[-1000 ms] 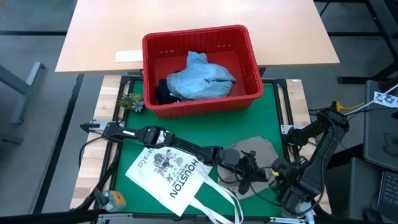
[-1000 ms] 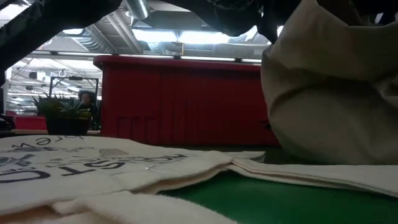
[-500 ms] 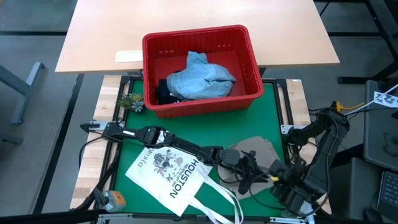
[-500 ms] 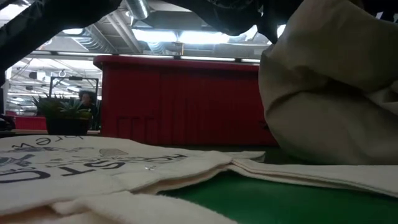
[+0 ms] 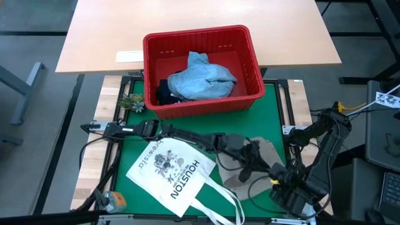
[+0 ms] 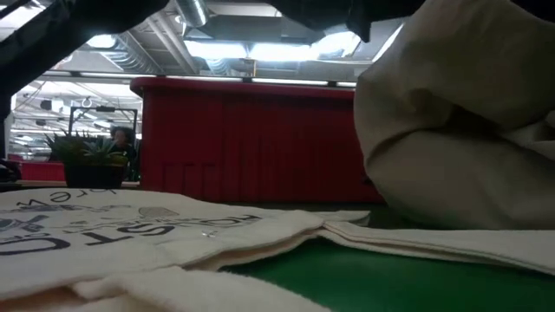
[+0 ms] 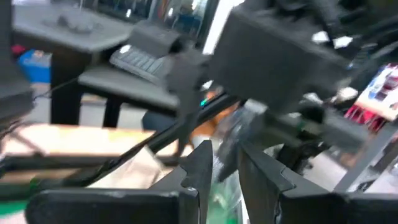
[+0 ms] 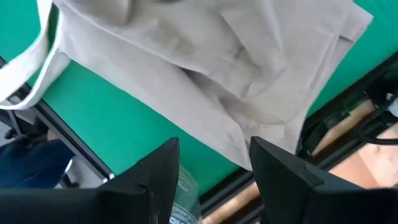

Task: Fold Laundry from Bin
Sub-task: Fold the beige shorts

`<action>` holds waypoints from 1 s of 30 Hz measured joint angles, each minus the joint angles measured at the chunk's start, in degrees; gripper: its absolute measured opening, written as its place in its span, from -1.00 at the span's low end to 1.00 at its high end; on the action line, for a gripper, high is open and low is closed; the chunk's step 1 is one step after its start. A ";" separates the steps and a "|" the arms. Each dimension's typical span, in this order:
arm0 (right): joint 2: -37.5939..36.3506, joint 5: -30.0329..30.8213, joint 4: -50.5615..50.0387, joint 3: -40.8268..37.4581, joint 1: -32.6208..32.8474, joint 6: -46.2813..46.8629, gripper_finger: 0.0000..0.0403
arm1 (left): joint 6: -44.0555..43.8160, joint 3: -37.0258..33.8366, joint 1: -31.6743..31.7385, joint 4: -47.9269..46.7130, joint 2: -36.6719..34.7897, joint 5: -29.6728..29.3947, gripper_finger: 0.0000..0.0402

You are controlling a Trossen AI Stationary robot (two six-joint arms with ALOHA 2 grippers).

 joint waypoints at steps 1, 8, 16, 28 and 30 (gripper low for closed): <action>0.00 0.02 0.13 0.00 0.00 0.00 -0.02 | 0.67 0.00 0.41 -2.14 -0.64 0.01 -0.65; 0.00 1.80 0.75 -0.02 0.00 -3.59 -0.02 | 4.05 0.00 2.67 -15.74 -4.47 0.06 -0.65; 0.02 9.99 4.03 -0.32 0.00 -15.69 -0.02 | 11.83 0.00 2.72 -33.41 -11.08 -2.57 -0.65; 0.02 14.76 6.12 -7.62 -0.03 -25.91 -0.02 | 13.87 0.09 0.49 -49.29 -16.55 -6.54 -0.65; 0.02 15.06 7.18 -8.96 -0.05 -28.64 -0.02 | 13.82 0.09 0.11 -50.19 -16.63 -6.53 -0.65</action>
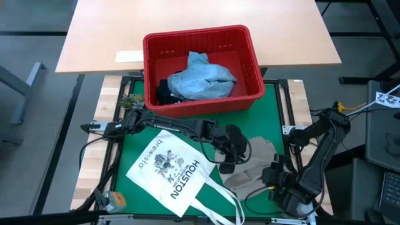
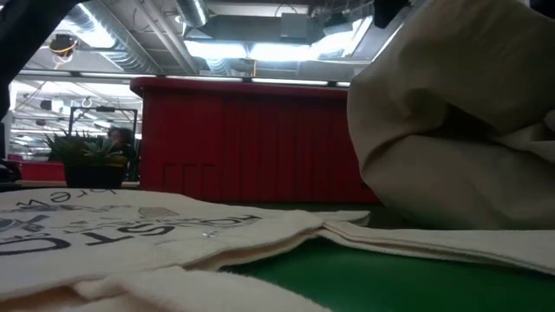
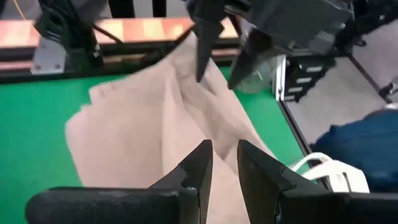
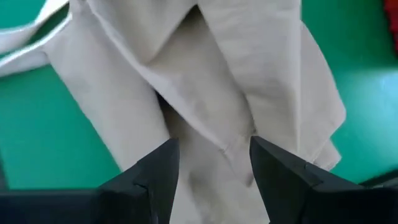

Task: Fold Laundry from Bin
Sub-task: Fold the beige shorts

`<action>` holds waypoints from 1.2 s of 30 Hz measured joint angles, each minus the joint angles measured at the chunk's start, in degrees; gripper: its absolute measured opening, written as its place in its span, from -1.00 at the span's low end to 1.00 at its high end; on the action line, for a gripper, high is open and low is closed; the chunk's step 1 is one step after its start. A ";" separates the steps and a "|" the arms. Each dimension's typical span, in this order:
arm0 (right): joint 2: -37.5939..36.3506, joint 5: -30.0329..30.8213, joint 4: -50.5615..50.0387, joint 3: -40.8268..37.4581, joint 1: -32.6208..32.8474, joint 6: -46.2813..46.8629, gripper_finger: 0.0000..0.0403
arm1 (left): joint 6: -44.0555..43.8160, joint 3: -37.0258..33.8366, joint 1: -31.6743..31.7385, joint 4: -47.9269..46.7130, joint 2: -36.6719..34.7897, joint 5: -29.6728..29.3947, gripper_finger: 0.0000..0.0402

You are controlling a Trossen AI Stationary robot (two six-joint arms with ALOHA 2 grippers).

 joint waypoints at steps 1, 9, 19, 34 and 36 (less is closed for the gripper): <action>0.00 0.03 0.57 -0.70 -0.02 -1.30 -0.02 | -0.02 0.00 -0.23 -0.20 0.00 0.04 -0.65; 0.00 2.30 3.62 -5.85 -0.12 -4.81 -0.02 | -0.09 -0.02 -1.39 -0.98 0.00 -0.69 -0.65; 0.00 1.73 5.51 -8.28 -1.62 -5.00 -0.39 | -0.09 -0.02 -2.13 -1.00 0.00 -1.38 -0.65; 0.00 0.45 4.76 -1.96 -1.51 -8.01 -0.95 | -0.15 -0.09 -3.42 -8.54 0.00 -1.40 -0.65; 0.00 0.97 4.71 -1.25 -1.61 -8.04 -0.98 | -0.15 -0.09 -4.08 -8.36 0.00 -1.35 -0.65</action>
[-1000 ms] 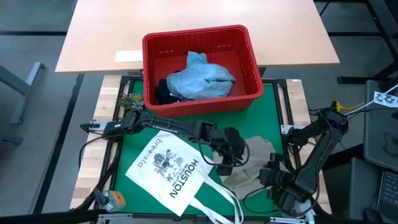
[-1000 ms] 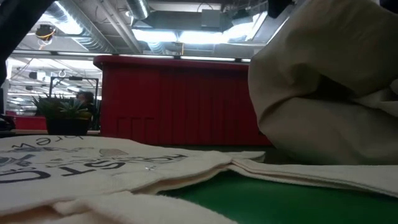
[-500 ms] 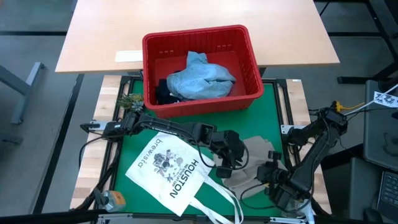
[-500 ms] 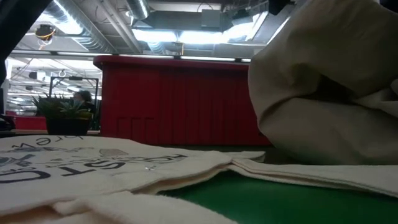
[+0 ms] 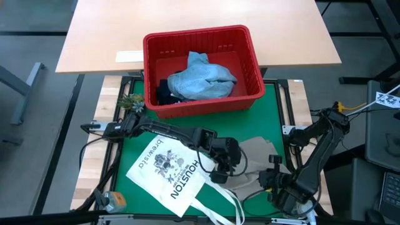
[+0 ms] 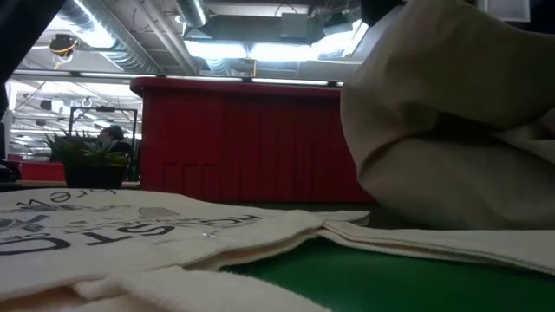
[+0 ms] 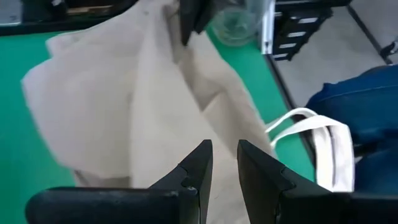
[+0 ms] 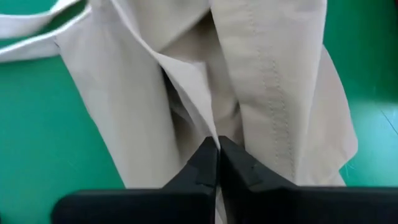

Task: Fold Laundry from Bin
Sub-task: Fold the beige shorts

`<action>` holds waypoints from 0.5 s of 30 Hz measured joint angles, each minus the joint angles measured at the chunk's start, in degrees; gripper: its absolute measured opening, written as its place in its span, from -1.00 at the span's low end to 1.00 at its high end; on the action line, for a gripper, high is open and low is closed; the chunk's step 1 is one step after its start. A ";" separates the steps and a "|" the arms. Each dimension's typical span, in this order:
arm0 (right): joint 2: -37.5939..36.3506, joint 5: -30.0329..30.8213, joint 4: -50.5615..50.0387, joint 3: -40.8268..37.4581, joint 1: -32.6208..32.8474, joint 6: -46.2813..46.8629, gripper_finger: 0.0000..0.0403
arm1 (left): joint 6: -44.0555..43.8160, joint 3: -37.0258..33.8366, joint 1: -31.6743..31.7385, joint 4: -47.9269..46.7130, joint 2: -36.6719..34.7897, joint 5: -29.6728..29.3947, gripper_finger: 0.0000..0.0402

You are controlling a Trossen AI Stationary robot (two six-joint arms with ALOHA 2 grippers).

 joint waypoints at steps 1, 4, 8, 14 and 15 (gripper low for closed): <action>0.00 0.20 0.03 0.21 -0.01 0.00 -0.97 | 0.00 0.00 -0.30 0.26 0.00 0.11 -0.65; 0.00 0.41 0.28 0.34 -0.03 0.00 -0.95 | 0.00 0.00 -1.13 0.87 0.00 1.41 -0.65; 0.00 0.39 0.34 0.34 -0.03 0.00 -0.98 | -0.04 0.00 -2.70 4.67 0.00 4.46 -0.65; 0.00 -0.55 0.41 0.34 -0.03 0.07 -0.97 | -0.25 0.00 -5.50 13.35 0.00 0.06 -0.65; -0.02 -0.60 0.41 0.34 -0.03 0.07 -0.97 | -0.84 0.00 -5.78 14.14 0.00 -0.99 -0.65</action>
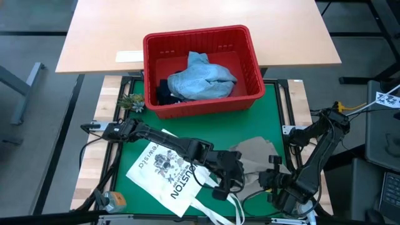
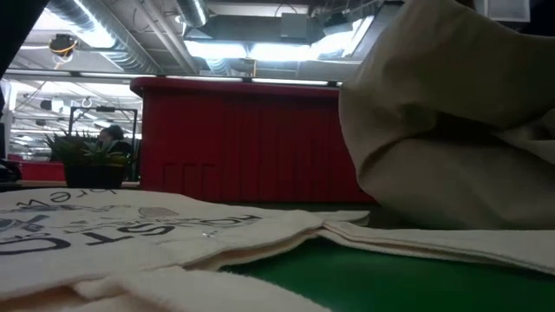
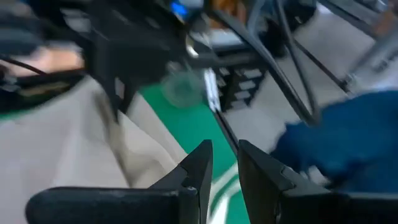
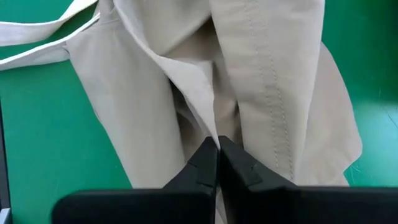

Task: Fold Laundry from Bin
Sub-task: Fold the beige shorts

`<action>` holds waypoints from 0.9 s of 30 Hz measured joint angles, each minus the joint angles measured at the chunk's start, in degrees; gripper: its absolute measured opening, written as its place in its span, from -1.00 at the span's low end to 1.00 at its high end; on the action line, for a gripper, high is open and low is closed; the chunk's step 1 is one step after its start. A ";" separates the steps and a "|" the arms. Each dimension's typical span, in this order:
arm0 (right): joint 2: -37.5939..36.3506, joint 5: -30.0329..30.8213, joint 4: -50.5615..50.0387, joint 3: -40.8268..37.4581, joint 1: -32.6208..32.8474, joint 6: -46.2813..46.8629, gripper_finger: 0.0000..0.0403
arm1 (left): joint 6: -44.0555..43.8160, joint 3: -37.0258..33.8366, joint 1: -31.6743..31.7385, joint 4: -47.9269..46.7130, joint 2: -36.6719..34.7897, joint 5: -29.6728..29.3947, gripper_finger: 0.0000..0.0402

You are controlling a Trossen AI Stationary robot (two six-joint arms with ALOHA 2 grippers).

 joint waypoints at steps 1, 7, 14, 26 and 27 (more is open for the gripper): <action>0.00 -0.02 0.02 0.00 0.02 0.00 -0.98 | -0.47 0.00 -0.16 0.21 0.00 -0.73 -0.65; 0.00 -0.56 0.17 0.00 0.00 0.02 -0.98 | -4.20 0.00 -1.39 -4.57 0.00 -5.04 -0.57; -0.02 -1.03 0.37 0.00 0.02 0.04 -0.99 | -8.95 0.00 -2.32 -11.24 0.00 -11.62 -0.19; -0.04 -1.03 0.66 0.00 0.04 0.11 -0.99 | -8.82 -0.02 -4.58 -15.96 2.27 -22.05 -0.08; -0.04 -1.01 0.70 0.00 0.04 0.14 -0.99 | -8.82 -0.02 -4.88 -15.96 2.29 -22.16 -0.08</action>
